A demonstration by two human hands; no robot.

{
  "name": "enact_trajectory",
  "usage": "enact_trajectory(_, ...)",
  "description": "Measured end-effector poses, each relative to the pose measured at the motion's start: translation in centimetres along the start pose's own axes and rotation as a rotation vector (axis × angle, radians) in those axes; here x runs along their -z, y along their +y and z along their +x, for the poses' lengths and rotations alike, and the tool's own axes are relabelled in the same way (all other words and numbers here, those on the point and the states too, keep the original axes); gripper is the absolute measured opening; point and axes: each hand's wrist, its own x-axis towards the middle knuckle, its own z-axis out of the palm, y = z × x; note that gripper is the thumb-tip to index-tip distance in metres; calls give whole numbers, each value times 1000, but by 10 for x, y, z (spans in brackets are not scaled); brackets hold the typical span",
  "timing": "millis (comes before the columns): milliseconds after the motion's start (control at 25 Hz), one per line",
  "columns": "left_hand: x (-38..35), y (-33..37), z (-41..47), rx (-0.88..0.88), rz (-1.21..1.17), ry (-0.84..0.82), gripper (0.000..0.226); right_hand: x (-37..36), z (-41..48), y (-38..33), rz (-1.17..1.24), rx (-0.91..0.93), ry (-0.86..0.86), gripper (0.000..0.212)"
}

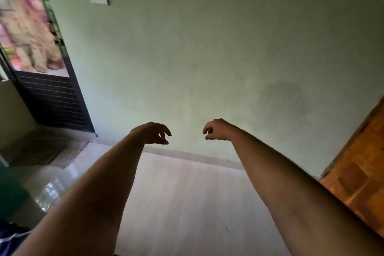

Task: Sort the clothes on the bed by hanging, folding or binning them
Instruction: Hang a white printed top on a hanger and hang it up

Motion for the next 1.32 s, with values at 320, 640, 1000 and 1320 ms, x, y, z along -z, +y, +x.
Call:
enact_trajectory(320,70,-163,101,127,-7,108,32,12,214,-40,-36,109,-38,27)
enact_trajectory(640,143,-319,153,311,19,104,38,29,422,-152,-21,314,-49,27)
enact_trajectory(1000,176,-482,123,704,1,262,31,-2,613,-305,-139,590,-181,31)
enact_trajectory(1320,208,-597,69,1104,-50,277,36,-7,735,-495,-191,980,-283,29)
